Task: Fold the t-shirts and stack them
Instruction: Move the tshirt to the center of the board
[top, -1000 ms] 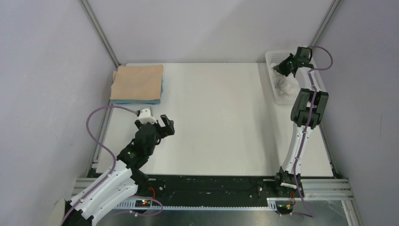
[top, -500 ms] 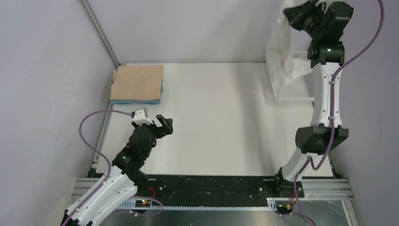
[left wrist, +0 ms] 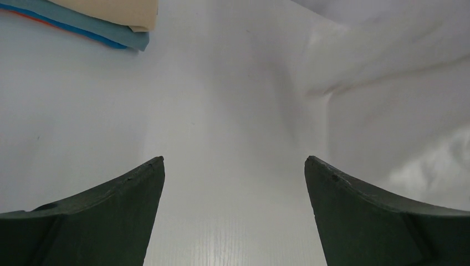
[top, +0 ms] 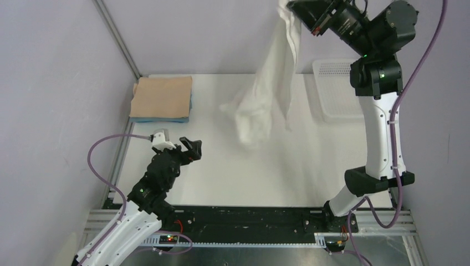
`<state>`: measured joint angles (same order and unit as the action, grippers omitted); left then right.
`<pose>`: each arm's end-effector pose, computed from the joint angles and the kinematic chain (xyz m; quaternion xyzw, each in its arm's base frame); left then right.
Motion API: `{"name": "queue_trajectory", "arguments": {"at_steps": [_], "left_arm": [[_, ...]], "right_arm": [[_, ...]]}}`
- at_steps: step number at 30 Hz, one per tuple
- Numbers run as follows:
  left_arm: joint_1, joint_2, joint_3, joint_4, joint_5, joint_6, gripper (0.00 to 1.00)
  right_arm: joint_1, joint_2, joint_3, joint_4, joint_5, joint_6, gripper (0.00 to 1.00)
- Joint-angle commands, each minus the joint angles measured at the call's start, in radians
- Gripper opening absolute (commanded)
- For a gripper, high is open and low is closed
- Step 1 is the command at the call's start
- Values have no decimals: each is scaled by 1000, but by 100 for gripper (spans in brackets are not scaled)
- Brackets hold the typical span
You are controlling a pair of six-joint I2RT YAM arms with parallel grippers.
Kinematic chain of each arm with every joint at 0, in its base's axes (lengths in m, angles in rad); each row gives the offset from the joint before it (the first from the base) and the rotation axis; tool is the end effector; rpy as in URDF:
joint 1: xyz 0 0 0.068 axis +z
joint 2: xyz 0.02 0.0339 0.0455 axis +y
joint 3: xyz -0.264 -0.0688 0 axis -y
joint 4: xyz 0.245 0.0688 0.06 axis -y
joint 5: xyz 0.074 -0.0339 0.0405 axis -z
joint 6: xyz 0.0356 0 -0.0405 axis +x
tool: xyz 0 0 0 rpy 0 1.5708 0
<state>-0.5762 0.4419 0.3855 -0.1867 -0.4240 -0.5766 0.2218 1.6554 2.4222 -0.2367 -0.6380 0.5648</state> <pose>0.1192 -0.0600 0.2469 -0.1298 0.7700 -0.1893 0.5954 0.2545 0.0791 0.6416 -0.1875 0.5116 0.4598 0.7012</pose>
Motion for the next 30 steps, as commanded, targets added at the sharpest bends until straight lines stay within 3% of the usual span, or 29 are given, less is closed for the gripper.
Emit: {"name": "queue_trajectory", "arguments": {"at_steps": [1,3,6,7,9,13,22,26,30], "left_arm": [[-1,-22,4,-39,-12,-38,100],[-2,-22,5,-55,-12,-50,100],[-2,-10,6,-77,-8,-65,100],[-2,0,9,-84,-7,-72,100],[-2,20,17,-109,-4,-84,100],[-1,69,29,-159,30,-118,100],[-41,193,-20,-184,337,-214,100],[-129,204,-73,-200,330,-288,100],[-165,239,-106,-208,232,-352,97]], "right_arm": [[1,-87,-176,8,-10,-8,0],[-9,-151,-339,-15,47,-32,0],[-15,-307,-757,25,247,-95,0],[-19,-377,-975,62,299,-103,0],[-41,-454,-1177,65,505,-75,0],[-102,-512,-1471,32,583,-35,0],[-108,-543,-1697,-73,814,-7,0],[-108,-572,-1737,-65,808,-6,0],[-105,-587,-1753,-56,795,-12,0]]}}
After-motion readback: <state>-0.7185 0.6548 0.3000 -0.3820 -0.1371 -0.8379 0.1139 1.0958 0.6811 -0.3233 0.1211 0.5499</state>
